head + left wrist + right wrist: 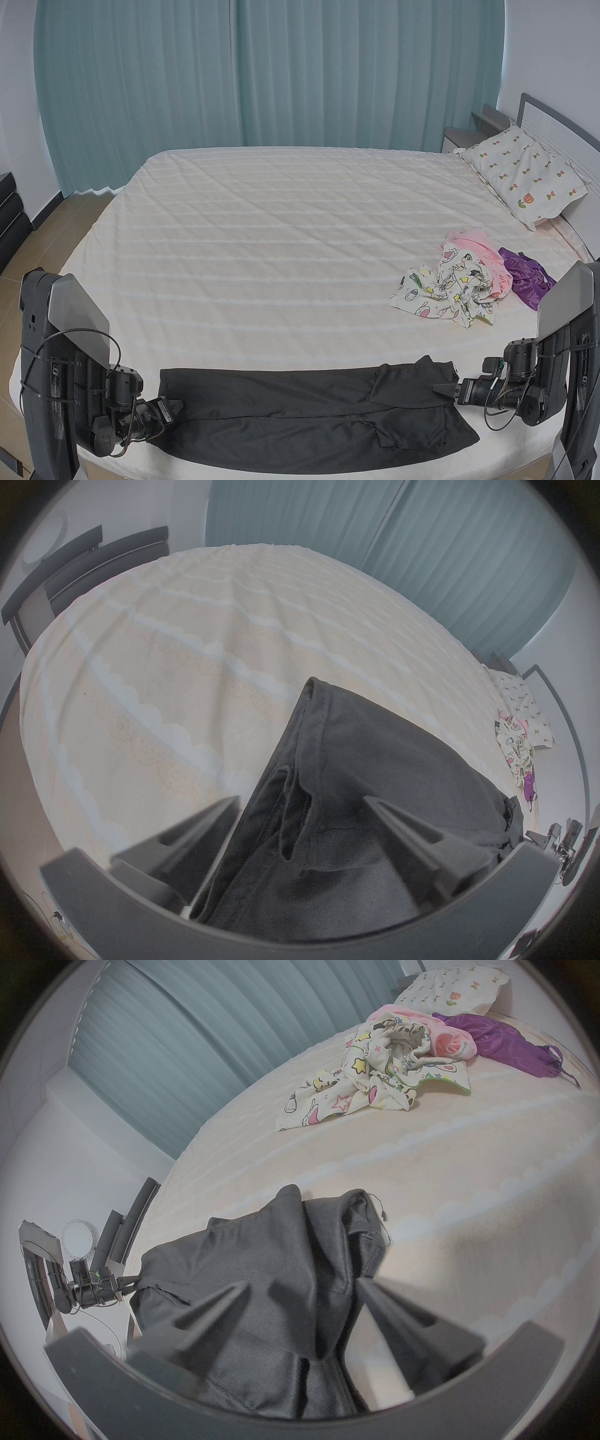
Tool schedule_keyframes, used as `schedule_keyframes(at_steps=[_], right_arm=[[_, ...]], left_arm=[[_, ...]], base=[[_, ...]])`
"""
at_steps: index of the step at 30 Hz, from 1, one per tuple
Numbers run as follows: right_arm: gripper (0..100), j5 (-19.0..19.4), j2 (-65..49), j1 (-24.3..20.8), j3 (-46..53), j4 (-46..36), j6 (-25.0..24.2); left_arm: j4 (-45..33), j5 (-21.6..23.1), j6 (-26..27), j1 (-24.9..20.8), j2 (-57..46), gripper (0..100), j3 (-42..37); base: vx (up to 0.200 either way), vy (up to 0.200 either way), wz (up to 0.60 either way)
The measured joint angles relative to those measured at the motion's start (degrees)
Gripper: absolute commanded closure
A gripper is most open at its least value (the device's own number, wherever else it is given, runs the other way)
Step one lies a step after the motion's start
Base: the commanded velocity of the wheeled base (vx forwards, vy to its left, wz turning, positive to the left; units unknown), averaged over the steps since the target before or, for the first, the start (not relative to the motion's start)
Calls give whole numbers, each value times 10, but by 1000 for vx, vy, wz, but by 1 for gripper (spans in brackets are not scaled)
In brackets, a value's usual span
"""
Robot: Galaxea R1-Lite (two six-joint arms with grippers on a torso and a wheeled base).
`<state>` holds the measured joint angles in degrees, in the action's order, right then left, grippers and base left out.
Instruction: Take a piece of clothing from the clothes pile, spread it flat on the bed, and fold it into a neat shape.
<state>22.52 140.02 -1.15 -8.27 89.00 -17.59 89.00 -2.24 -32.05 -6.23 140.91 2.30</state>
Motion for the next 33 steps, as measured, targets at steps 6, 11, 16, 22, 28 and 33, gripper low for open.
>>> schedule_keyframes(at_steps=[6,11,16,22,28,33], right_arm=[[0,7,-30,12,-1,0,-18],[0,20,-66,16,-8,0,-51],[0,25,-83,-10,-31,-10,-77],[0,25,-62,-36,-68,-41,-82],[0,24,-33,-34,-85,-42,-79],[100,24,-14,-32,-88,-41,-69]], left_arm=[[-1,17,-30,14,-18,0,-3],[-1,53,-86,46,-67,0,-2],[0,73,-152,80,-109,0,9],[0,112,-188,96,-126,0,19],[-1,117,-190,100,-131,0,18],[0,117,-190,100,-135,0,10]], base=[[0,0,0],[0,0,0],[0,0,0],[0,0,0],[0,0,0],[0,0,0]])
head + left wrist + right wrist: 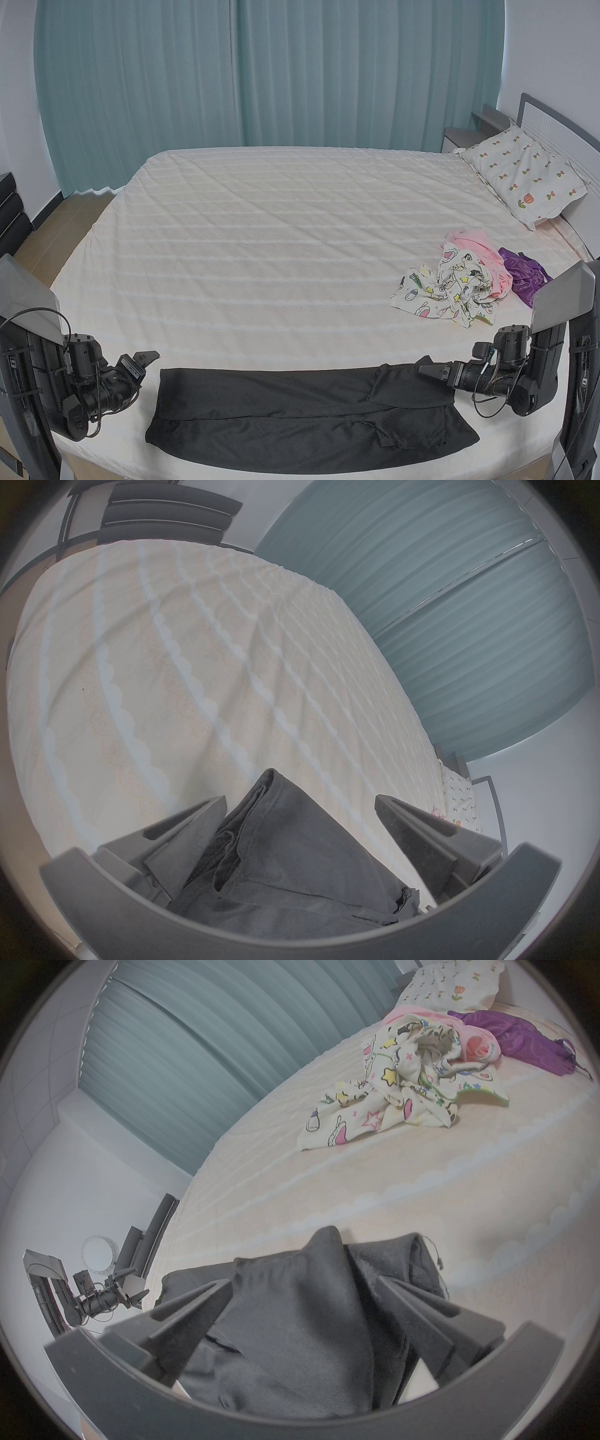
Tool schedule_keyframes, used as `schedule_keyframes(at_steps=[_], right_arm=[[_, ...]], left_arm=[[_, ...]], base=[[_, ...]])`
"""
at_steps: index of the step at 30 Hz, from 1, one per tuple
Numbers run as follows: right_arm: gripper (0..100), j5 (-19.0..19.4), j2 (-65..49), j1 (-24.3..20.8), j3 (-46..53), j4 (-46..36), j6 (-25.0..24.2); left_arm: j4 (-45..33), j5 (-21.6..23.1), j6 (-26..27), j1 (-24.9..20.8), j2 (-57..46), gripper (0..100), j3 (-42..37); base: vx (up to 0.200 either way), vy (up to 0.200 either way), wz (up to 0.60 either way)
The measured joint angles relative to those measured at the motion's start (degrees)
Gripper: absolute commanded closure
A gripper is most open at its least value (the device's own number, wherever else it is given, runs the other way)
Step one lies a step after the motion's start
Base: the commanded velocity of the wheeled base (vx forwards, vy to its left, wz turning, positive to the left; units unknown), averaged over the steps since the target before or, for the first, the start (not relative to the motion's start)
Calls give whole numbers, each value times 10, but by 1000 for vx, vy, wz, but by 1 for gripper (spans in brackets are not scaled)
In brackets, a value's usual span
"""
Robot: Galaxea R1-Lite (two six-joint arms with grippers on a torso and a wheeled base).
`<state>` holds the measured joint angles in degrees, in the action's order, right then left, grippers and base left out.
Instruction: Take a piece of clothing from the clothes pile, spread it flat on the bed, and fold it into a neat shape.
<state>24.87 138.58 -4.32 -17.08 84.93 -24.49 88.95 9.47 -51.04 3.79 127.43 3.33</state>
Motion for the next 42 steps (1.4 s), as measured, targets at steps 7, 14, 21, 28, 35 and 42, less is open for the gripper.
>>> schedule_keyframes(at_steps=[7,14,21,28,35,42], right_arm=[[100,-1,12,-2,14,4,12],[100,-1,8,6,54,23,14],[100,-1,8,30,85,40,29],[0,-1,10,34,93,41,34],[0,2,-4,45,83,41,26],[0,3,-10,58,71,40,0]], left_arm=[[0,0,0,0,-2,0,-3],[0,0,0,-1,-1,0,-7],[0,-1,-1,-7,2,0,-10],[0,-4,1,-7,4,0,-3],[0,-6,16,-7,9,0,28],[-16,-3,105,-9,37,0,80]], base=[[0,0,0],[0,0,0],[0,0,0],[0,0,0],[0,0,0],[0,0,0]])
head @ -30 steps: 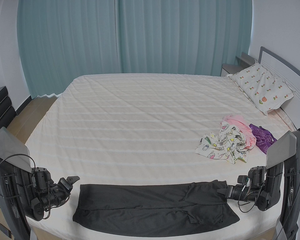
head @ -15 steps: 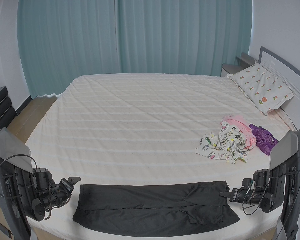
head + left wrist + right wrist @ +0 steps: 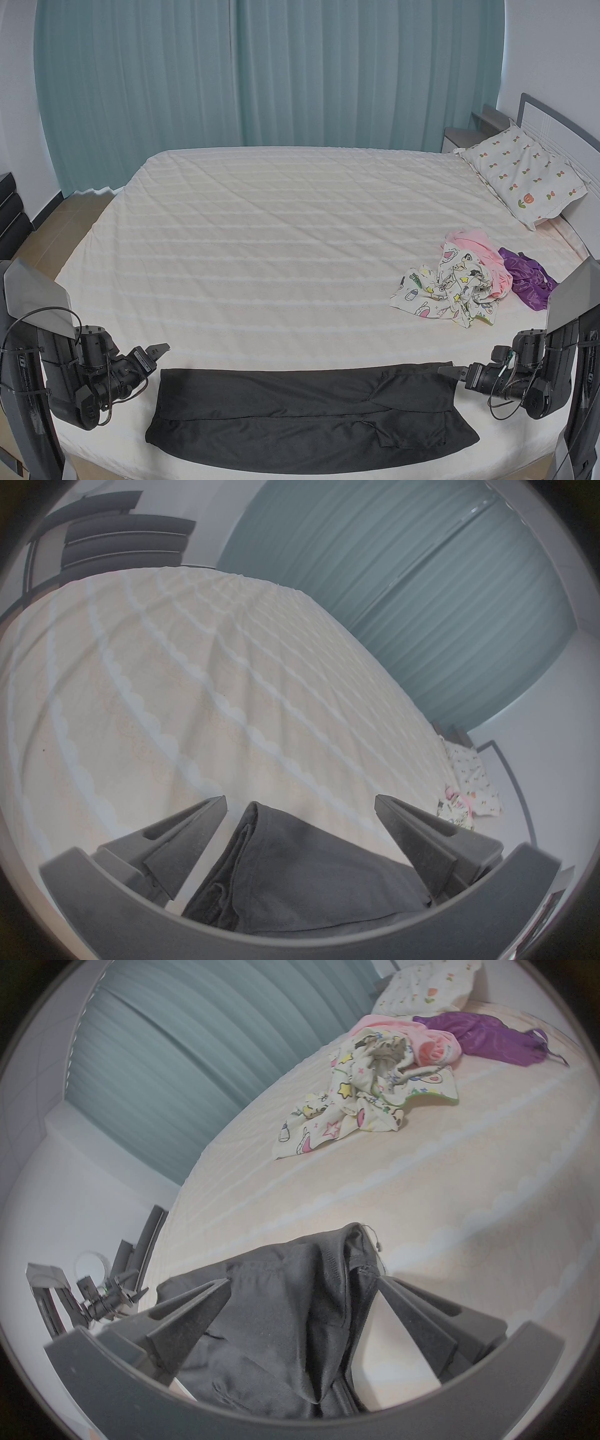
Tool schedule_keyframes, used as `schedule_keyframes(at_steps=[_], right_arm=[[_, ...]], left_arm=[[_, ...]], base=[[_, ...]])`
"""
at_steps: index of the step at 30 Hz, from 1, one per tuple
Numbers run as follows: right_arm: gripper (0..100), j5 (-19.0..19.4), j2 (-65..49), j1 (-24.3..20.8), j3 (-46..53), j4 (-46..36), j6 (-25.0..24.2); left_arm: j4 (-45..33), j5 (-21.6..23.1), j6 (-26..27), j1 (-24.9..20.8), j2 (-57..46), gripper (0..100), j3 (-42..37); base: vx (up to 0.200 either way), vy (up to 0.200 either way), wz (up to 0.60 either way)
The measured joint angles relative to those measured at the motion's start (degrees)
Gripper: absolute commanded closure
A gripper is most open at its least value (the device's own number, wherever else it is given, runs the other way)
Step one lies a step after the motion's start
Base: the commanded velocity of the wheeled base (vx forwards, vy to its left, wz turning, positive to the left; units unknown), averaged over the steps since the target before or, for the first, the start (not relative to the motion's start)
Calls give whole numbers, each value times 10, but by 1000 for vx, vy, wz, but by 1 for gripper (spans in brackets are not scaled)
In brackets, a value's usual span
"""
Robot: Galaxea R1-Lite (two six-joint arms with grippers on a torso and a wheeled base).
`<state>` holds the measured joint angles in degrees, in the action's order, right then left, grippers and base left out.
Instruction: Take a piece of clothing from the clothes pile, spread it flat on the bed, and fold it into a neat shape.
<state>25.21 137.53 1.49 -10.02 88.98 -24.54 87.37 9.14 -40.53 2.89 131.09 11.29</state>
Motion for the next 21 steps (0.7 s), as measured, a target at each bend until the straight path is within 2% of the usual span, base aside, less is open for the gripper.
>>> schedule_keyframes(at_steps=[5,15,16,21], right_arm=[[0,-1,-1,4,-4,0,-25],[0,0,-1,7,-5,0,-30],[0,0,-1,7,-5,0,-30],[0,-1,-1,6,-4,0,-30]], left_arm=[[-6,3,23,-19,31,0,19],[-2,-2,43,-34,67,0,34],[-2,-2,43,-34,68,100,34],[-2,-5,45,-34,76,100,37]], base=[[0,0,0],[0,0,0],[0,0,0],[0,0,0]])
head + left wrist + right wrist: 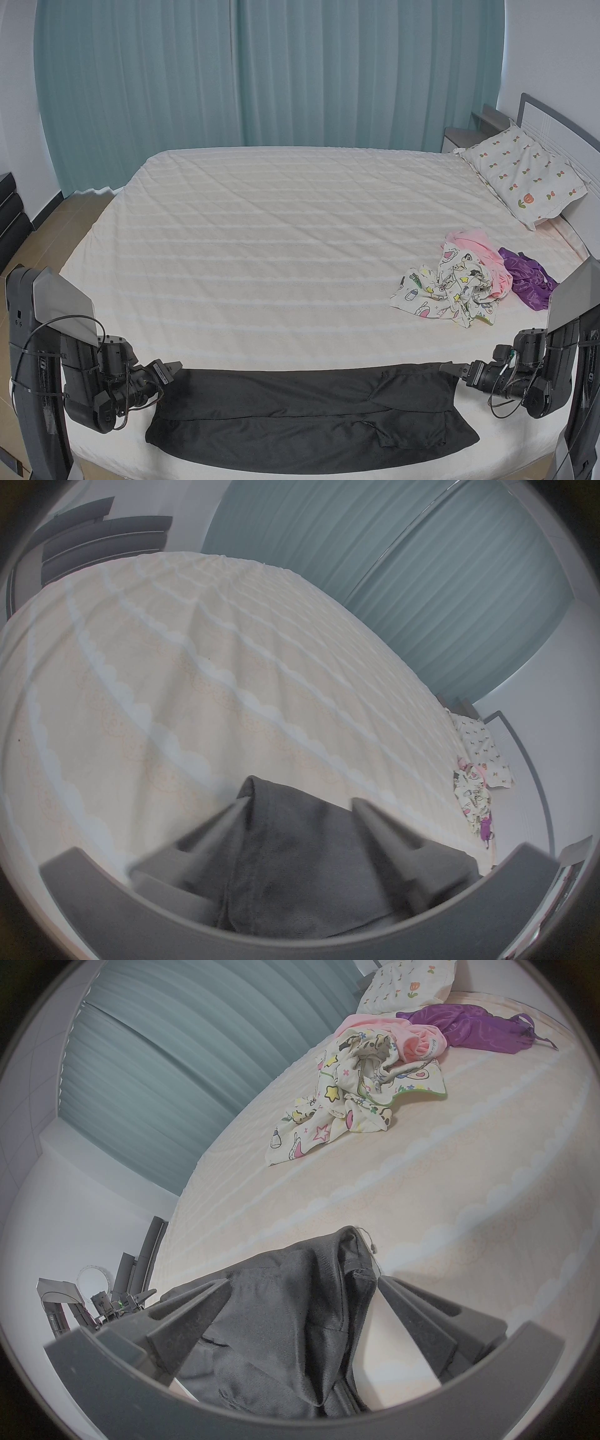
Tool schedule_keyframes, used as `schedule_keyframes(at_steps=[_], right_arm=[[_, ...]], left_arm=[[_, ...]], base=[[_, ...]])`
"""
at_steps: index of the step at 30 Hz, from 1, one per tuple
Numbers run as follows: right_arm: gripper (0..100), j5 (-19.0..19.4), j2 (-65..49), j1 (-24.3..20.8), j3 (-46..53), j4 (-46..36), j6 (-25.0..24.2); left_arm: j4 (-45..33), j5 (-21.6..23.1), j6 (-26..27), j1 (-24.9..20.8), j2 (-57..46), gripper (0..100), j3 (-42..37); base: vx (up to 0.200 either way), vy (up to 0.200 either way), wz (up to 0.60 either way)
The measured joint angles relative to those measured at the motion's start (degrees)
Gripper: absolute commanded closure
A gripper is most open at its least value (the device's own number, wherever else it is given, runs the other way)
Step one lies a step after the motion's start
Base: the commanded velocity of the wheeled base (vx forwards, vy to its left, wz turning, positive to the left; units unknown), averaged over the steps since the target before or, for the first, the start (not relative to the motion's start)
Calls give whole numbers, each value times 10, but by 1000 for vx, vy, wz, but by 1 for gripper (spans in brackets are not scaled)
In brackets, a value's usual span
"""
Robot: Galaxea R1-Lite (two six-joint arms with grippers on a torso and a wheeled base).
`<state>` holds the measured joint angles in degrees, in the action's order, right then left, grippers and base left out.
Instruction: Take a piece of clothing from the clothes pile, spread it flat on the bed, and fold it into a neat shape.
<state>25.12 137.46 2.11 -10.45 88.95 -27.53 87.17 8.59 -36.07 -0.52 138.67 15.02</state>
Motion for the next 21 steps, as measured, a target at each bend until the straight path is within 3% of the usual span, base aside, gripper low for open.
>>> schedule_keyframes(at_steps=[6,21], right_arm=[[0,0,3,0,-8,0,-1],[0,-7,28,-21,-59,0,-53]], left_arm=[[0,-44,12,-4,10,100,3],[2,-54,-45,-5,13,100,20]], base=[[0,0,0],[0,0,0]])
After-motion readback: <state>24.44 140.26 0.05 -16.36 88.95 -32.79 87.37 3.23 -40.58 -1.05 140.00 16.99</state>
